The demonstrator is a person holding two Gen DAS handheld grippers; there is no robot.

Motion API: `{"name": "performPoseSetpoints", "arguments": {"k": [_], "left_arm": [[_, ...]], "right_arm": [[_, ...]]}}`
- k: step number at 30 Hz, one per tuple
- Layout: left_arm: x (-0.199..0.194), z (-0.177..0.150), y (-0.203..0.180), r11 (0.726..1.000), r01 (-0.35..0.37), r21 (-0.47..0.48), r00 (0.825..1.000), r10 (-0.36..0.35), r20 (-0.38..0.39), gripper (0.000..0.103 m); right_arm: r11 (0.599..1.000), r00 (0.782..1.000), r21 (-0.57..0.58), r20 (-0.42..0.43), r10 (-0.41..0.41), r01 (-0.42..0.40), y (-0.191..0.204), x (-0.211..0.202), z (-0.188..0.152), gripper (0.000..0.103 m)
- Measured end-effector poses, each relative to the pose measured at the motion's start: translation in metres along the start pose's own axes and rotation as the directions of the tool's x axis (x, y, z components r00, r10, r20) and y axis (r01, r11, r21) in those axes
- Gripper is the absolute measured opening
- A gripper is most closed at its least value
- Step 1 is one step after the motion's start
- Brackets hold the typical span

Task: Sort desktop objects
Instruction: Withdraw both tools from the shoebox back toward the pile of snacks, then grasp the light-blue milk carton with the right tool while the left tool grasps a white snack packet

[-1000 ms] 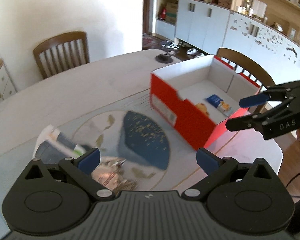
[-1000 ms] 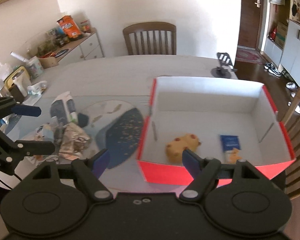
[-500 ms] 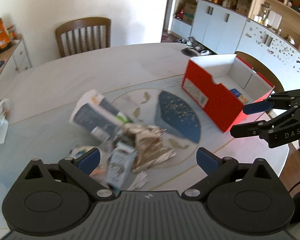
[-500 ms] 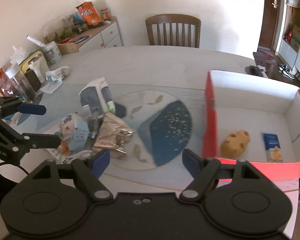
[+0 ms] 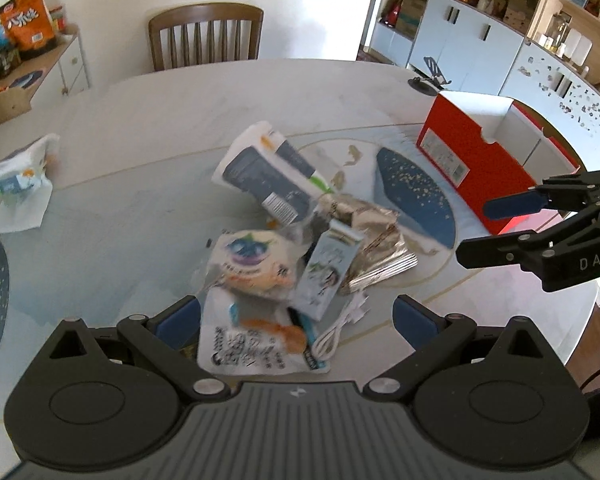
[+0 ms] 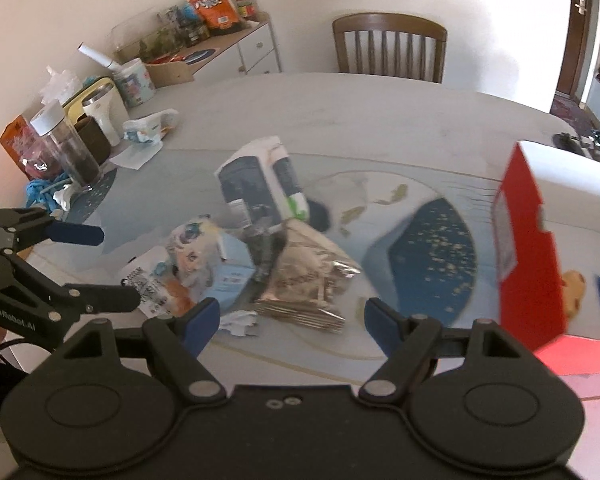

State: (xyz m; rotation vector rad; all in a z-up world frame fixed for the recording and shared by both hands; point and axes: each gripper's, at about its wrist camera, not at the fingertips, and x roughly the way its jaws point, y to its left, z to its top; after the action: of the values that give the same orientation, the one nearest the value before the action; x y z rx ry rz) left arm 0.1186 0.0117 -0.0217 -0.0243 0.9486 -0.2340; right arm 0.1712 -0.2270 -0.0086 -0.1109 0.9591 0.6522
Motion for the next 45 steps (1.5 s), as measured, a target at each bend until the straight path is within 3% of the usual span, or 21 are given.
{"name": "performPoseSetpoints", "arguments": {"k": [15,21,27,30,39,45], "left_arm": [[0.02,-0.02,0.038,0.999,0.038,-0.034,0.998,-0.039,-0.042,0.101],[0.028,-0.022,0.046,0.998,0.047,-0.043,0.998,-0.049,-0.047,0.097],[0.036,-0.025,0.052,0.998,0.042,-0.054,0.998,-0.044,-0.038,0.087],[0.039,-0.025,0.054,0.997,0.045,-0.066,0.998,-0.047,-0.029,0.077],[0.047,-0.025,0.055,0.997,0.048,-0.067,0.998,-0.05,-0.031,0.065],[0.049,-0.022,0.056,0.996,0.046,-0.075,0.999,-0.048,-0.026,0.043]], "right_arm": [[1.0,0.998,-0.006,-0.065,0.016,-0.016,0.037,0.044,0.008,0.079],[1.0,0.997,-0.001,-0.08,0.007,-0.007,0.047,0.06,0.009,0.079],[1.0,0.996,0.007,-0.094,-0.01,0.011,0.05,0.079,0.013,0.079],[0.999,0.993,-0.003,-0.111,-0.032,0.032,0.051,0.09,0.014,0.079],[1.0,0.99,-0.013,-0.14,-0.024,0.022,0.052,0.109,0.016,0.077],[0.999,0.99,-0.032,-0.137,-0.01,0.005,0.058,0.112,0.02,0.076]]}}
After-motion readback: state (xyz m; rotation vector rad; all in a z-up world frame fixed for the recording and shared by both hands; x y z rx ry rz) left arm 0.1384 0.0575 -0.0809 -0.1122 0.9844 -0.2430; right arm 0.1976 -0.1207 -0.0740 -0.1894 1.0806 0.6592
